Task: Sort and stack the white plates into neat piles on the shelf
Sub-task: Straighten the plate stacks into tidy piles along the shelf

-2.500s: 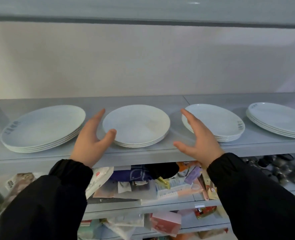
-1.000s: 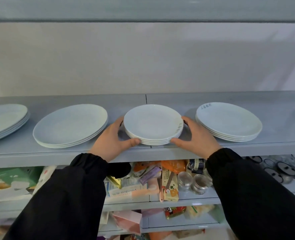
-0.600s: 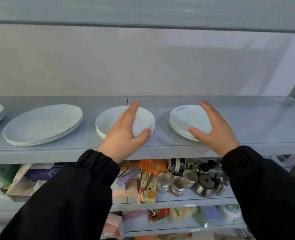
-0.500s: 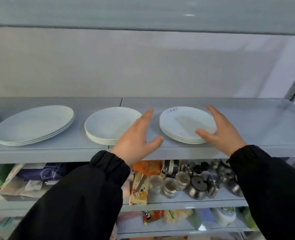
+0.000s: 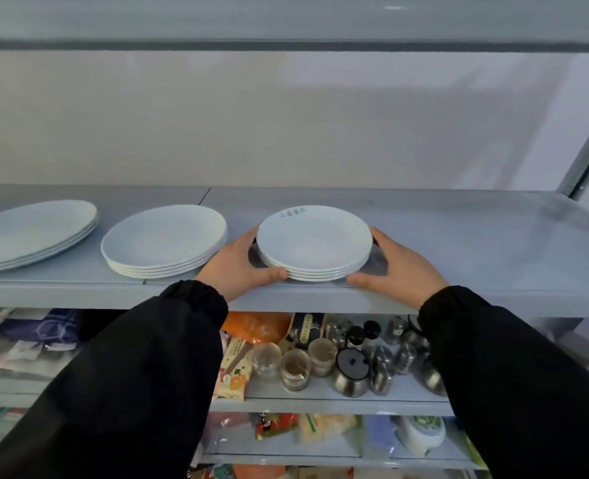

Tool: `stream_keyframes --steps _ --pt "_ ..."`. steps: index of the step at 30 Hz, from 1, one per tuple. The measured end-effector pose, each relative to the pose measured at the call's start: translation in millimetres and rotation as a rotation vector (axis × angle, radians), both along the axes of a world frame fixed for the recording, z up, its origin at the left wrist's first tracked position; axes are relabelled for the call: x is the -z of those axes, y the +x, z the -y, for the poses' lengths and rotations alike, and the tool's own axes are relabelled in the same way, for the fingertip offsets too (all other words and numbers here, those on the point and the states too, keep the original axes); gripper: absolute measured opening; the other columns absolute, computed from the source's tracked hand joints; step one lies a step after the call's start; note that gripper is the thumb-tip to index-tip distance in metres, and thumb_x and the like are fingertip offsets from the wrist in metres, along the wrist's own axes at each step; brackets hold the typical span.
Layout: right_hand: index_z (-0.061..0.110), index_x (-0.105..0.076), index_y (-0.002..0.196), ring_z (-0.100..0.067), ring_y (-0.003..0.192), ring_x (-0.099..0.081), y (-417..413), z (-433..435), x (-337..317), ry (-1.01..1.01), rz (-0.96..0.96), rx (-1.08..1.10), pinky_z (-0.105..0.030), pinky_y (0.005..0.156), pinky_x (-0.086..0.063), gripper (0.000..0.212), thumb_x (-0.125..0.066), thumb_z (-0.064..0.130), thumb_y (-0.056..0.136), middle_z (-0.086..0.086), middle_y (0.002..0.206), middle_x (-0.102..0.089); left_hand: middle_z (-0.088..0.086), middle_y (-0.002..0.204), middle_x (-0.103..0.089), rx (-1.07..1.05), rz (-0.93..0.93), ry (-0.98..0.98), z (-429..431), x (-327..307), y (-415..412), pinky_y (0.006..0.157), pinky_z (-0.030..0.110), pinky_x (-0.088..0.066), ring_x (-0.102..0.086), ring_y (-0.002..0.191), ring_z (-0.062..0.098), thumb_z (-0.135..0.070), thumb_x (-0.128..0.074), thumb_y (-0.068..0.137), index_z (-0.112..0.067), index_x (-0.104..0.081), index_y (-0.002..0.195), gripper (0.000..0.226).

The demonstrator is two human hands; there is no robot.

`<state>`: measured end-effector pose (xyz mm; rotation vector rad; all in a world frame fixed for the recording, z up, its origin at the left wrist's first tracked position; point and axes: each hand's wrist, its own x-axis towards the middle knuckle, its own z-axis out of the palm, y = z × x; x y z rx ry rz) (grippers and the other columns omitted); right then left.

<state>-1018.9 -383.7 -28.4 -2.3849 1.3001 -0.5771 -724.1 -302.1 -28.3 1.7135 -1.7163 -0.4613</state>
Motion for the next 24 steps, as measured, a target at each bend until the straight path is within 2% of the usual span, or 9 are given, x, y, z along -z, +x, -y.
stream_keyframes --steps 5,10,14,20,24 --pt "0.042 -0.021 0.152 -0.018 0.130 -0.049 -1.0 -0.8 1.9 -0.035 0.002 0.017 -0.033 0.095 -0.045 0.099 -0.067 0.076 0.071 0.010 0.153 -0.042 -0.024 0.124 -0.046 -0.016 0.018 -0.017 -2.0 1.0 -1.6 0.093 0.021 -0.033 -0.042 0.116 -0.002 -0.053 -0.079 0.073 -0.035 -0.035 0.148 0.089" --pt "0.040 -0.024 0.151 -0.017 0.131 -0.047 -1.5 -3.7 0.9 -0.035 0.026 0.027 -0.035 0.098 -0.044 0.101 -0.064 0.080 0.067 0.010 0.153 -0.043 -0.012 0.142 -0.051 -0.016 0.021 -0.016 -1.6 2.8 0.4 0.097 0.023 -0.034 -0.046 0.129 0.009 -0.057 -0.079 0.071 -0.035 -0.033 0.149 0.093" --pt "0.038 -0.026 0.151 -0.017 0.130 -0.048 -0.4 -5.7 1.5 -0.052 0.015 0.046 -0.034 0.096 -0.044 0.100 -0.065 0.078 0.069 0.010 0.153 -0.043 -0.010 0.144 -0.050 -0.019 0.034 -0.010 -0.4 4.6 2.1 0.097 0.023 -0.034 -0.046 0.131 0.011 -0.059 -0.078 0.070 -0.034 -0.032 0.149 0.095" --pt "0.041 -0.026 0.150 -0.014 0.130 -0.049 -0.6 -5.2 3.8 -0.047 0.001 0.073 -0.034 0.099 -0.046 0.100 -0.066 0.081 0.067 0.012 0.150 -0.045 -0.012 0.144 -0.049 0.001 0.029 -0.035 -0.3 4.5 1.4 0.097 0.021 -0.033 -0.045 0.131 0.009 -0.056 -0.079 0.072 -0.034 -0.031 0.149 0.093" --pt "0.049 -0.023 0.148 -0.013 0.127 -0.050 2.1 -7.4 0.4 -0.028 -0.023 0.055 -0.038 0.099 -0.047 0.093 -0.063 0.080 0.071 0.016 0.145 -0.049 -0.011 0.144 -0.049 0.006 0.072 -0.030 -1.1 5.0 3.0 0.100 0.025 -0.038 -0.046 0.130 0.010 -0.066 -0.073 0.070 -0.036 -0.027 0.149 0.097"
